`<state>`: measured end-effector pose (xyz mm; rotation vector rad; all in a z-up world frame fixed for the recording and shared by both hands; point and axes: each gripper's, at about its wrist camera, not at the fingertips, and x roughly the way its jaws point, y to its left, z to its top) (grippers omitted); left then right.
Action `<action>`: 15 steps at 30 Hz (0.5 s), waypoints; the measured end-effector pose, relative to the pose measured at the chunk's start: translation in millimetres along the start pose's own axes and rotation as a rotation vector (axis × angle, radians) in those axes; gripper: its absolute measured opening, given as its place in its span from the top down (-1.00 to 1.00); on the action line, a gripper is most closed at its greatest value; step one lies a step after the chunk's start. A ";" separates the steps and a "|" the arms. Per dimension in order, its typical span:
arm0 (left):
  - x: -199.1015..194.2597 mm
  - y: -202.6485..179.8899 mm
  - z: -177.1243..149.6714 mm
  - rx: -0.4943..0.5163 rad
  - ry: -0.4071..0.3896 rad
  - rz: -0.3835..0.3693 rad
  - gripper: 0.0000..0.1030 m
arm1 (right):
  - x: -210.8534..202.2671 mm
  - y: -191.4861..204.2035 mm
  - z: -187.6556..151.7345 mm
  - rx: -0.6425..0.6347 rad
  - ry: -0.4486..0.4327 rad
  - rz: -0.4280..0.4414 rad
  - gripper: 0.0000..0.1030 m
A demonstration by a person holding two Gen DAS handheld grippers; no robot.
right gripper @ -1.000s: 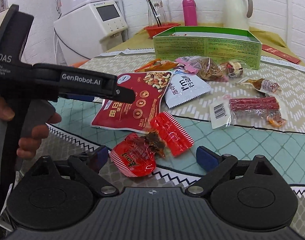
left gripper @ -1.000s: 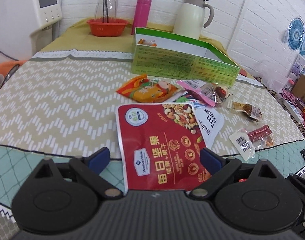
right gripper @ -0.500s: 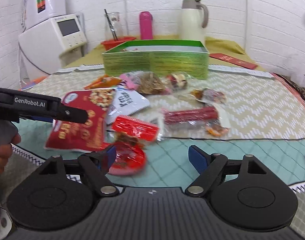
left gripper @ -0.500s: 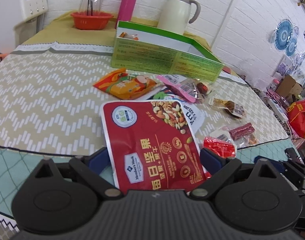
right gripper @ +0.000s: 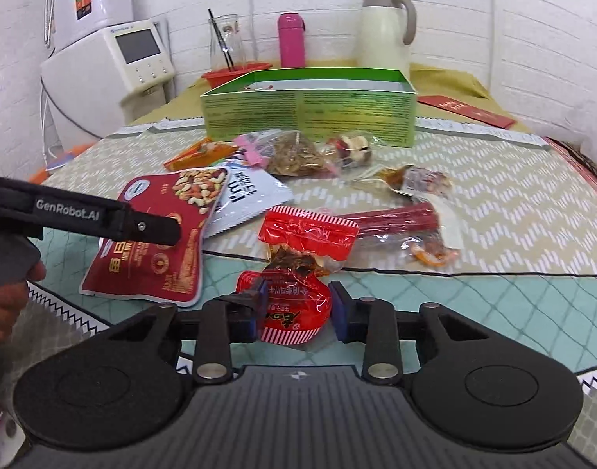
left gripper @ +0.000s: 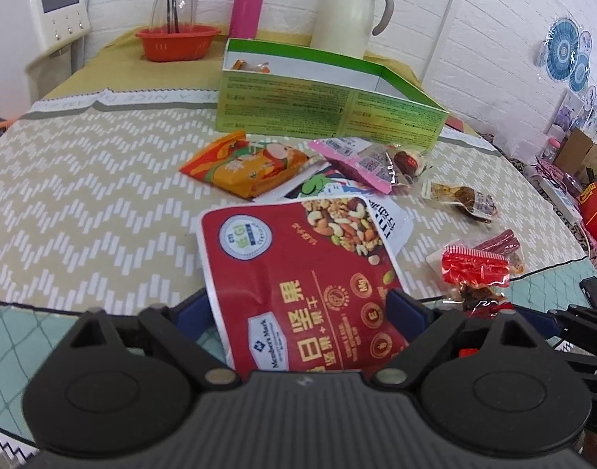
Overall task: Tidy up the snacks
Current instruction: 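Grasp the red mixed-nut bag with the left tool while the right tool grasps a red candy pack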
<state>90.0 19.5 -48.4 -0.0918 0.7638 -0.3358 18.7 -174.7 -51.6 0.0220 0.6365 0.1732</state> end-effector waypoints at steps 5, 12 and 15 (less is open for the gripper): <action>-7.5 2.5 2.7 -0.027 -0.012 -0.037 -0.01 | -1.9 3.4 -2.5 0.020 -0.008 -0.001 -0.28; -6.2 -7.9 -2.9 -0.005 -0.010 -0.091 -0.61 | 2.9 13.9 -2.9 -0.013 -0.010 0.000 -0.80; -1.3 -14.3 -4.1 0.023 0.003 -0.094 -0.51 | 3.4 13.8 -2.8 -0.028 -0.014 -0.006 -0.56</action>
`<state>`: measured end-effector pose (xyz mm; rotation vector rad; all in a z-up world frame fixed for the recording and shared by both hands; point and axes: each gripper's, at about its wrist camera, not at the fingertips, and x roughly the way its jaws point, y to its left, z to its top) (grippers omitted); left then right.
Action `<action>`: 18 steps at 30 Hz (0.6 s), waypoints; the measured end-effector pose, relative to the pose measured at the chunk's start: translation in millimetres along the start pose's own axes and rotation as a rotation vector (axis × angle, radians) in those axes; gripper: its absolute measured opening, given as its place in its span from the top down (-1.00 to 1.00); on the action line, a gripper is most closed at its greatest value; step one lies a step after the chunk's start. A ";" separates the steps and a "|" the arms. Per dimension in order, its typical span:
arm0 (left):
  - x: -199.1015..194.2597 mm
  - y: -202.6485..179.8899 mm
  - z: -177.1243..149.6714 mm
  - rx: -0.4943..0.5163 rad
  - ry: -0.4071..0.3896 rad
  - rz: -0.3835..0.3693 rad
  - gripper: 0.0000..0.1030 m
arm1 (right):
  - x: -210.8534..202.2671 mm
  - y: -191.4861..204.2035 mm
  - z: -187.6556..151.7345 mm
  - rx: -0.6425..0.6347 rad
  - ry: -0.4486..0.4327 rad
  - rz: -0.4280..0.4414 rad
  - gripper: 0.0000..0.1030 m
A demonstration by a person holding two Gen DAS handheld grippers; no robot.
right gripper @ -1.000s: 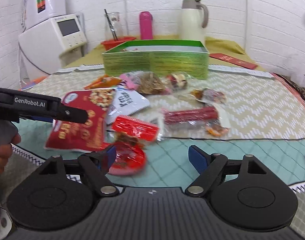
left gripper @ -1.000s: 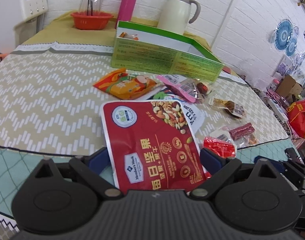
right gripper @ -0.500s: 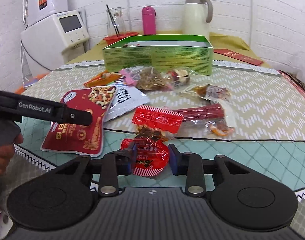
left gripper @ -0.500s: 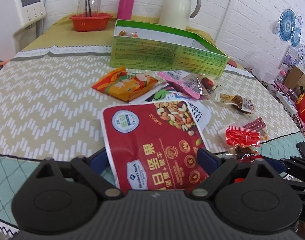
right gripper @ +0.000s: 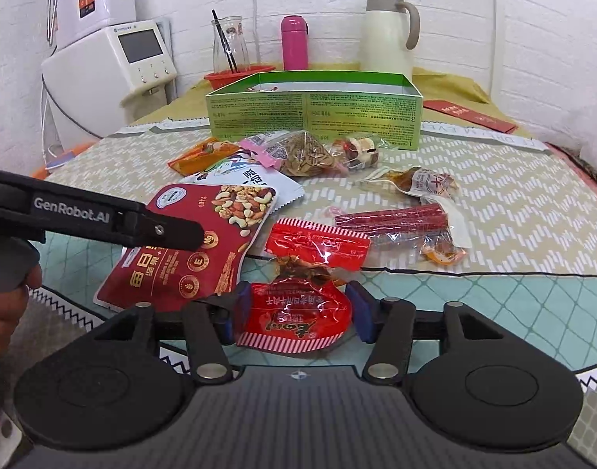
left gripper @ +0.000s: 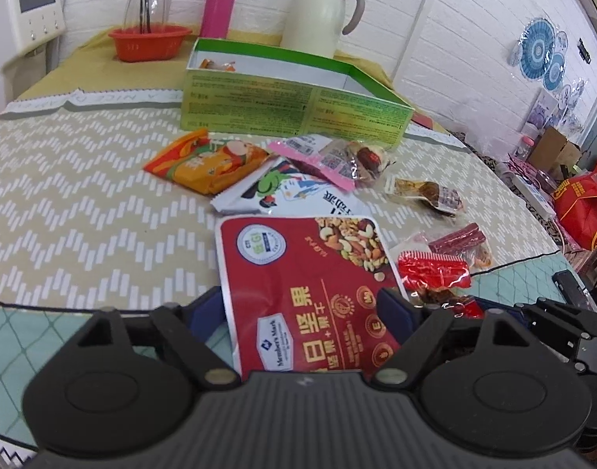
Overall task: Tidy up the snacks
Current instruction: 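Grasp the red mixed-nut bag with the left tool while the right tool grasps a red candy pack, then lift both packets into the green box and open both tools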
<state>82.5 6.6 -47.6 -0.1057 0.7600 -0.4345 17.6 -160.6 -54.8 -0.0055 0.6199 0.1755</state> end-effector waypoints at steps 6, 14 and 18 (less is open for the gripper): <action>-2.2 -3.9 0.5 0.003 0.000 -0.037 -0.02 | -1.1 -3.6 -0.2 0.008 -0.009 -0.001 -0.14; 4.4 -19.7 -2.5 0.025 0.004 -0.070 -0.23 | -1.2 4.8 -1.1 -0.015 -0.012 0.012 0.29; -3.5 -14.2 -0.2 0.011 -0.013 -0.055 0.15 | -1.4 0.2 -0.9 0.011 -0.015 0.019 0.33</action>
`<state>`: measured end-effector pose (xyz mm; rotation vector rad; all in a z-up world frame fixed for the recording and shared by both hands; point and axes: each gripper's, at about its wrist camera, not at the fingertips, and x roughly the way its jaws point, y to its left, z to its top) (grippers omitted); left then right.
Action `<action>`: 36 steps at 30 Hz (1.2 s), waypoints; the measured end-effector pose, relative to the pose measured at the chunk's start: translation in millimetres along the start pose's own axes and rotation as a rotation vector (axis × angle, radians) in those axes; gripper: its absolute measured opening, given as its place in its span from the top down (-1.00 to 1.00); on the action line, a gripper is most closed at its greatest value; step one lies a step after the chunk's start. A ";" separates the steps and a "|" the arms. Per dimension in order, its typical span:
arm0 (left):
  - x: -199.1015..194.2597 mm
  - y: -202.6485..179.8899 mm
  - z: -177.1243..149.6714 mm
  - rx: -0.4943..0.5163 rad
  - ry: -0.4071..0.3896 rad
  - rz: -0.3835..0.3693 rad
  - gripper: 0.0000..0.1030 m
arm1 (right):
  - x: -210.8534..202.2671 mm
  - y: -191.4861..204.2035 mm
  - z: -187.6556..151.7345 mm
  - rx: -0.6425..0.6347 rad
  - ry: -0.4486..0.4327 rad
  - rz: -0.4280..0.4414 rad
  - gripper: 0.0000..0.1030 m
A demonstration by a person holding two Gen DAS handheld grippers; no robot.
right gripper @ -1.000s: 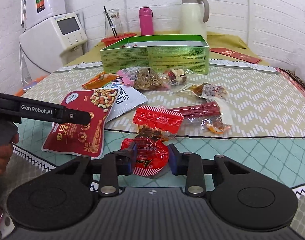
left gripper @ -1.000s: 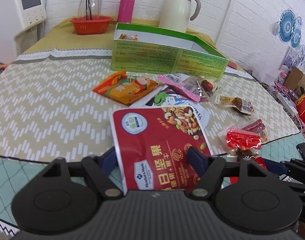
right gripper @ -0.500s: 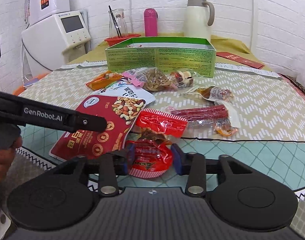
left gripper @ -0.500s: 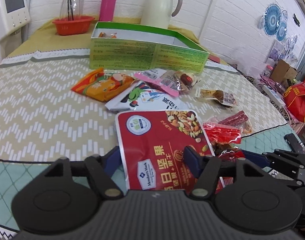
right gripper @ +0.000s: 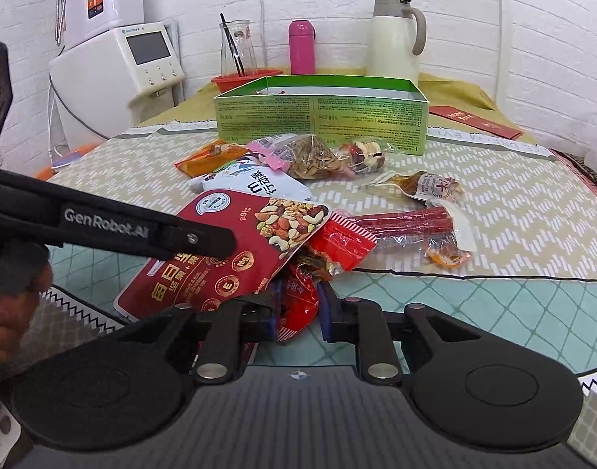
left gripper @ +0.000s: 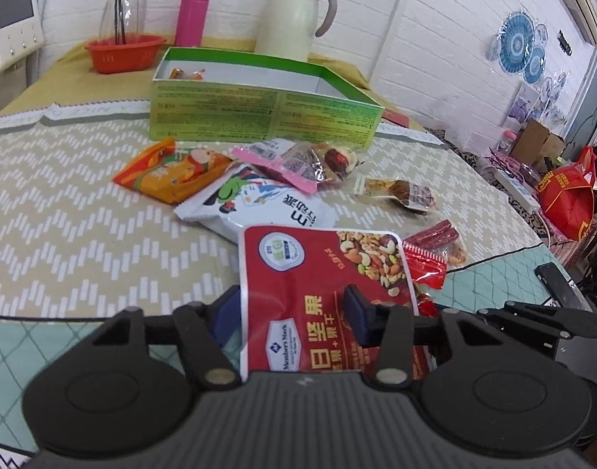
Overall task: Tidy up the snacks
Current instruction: 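Lift both packets into the green box and open both tools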
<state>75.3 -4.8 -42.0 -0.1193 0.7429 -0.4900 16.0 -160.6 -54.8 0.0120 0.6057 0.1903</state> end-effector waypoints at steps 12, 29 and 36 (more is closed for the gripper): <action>-4.3 1.0 -11.7 -0.011 0.038 -0.112 -0.02 | 1.1 -0.3 0.1 0.021 -0.008 -0.019 0.55; -9.1 -10.7 -8.3 0.008 0.019 -0.172 0.64 | -2.1 -7.3 0.1 0.051 -0.024 -0.004 0.73; -15.5 -6.8 7.6 -0.025 0.000 -0.172 0.75 | -9.3 -12.5 11.3 0.044 -0.051 0.013 0.76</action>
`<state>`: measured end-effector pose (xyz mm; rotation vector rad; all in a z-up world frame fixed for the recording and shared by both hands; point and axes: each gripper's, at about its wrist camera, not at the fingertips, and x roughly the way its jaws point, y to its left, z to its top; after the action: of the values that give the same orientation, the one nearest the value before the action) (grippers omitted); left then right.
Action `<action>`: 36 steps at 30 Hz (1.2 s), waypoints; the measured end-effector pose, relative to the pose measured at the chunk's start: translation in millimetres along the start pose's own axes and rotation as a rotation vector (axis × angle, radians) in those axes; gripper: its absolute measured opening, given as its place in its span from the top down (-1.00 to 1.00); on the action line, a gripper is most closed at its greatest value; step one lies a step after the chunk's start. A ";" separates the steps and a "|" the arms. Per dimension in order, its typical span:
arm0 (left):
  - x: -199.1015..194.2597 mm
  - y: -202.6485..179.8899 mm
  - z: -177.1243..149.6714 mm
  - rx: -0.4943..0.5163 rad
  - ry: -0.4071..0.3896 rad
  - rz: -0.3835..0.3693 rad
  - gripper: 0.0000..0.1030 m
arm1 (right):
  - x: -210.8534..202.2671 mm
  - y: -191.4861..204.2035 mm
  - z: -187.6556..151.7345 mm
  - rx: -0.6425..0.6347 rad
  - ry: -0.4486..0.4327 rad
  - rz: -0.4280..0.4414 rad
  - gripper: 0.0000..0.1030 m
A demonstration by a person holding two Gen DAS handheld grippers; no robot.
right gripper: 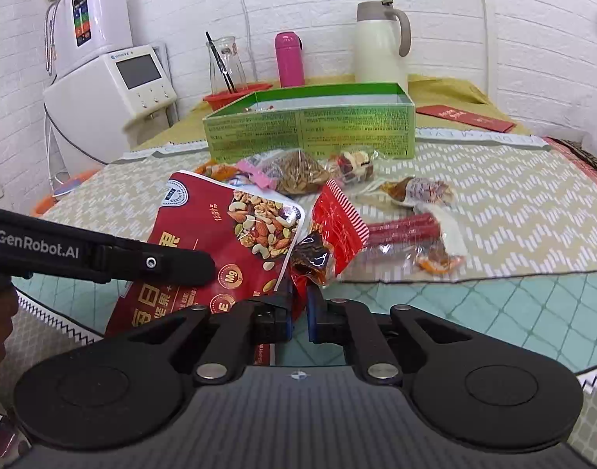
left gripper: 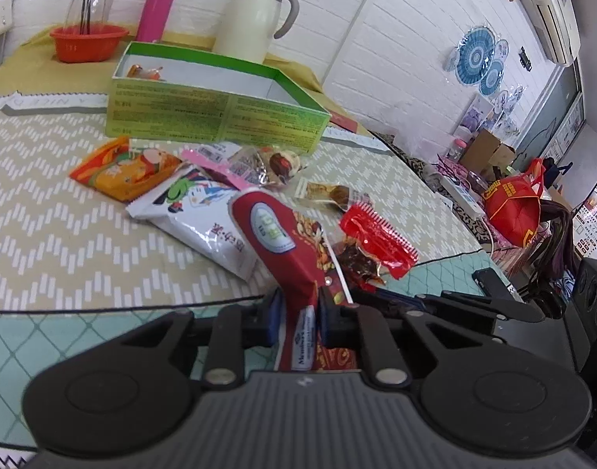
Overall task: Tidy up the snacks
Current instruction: 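Lift both packets into the green box and open both tools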
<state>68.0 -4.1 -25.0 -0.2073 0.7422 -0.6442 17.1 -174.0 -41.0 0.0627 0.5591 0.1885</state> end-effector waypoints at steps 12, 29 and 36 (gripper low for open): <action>-38.1 5.8 77.6 0.031 -0.200 0.062 0.76 | -13.4 -6.3 75.3 -0.114 -0.173 -0.009 0.77; 73.4 48.9 216.4 -0.073 -0.227 0.156 0.76 | 117.1 -63.1 171.8 -0.092 -0.099 -0.044 0.76; 137.5 74.4 221.7 -0.083 -0.129 0.189 0.75 | 172.1 -79.0 174.5 -0.041 0.004 -0.018 0.76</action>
<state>331.3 -39.5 29.7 -0.2494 0.6562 -0.4170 265.8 -219.4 8.3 0.0177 0.5589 0.1823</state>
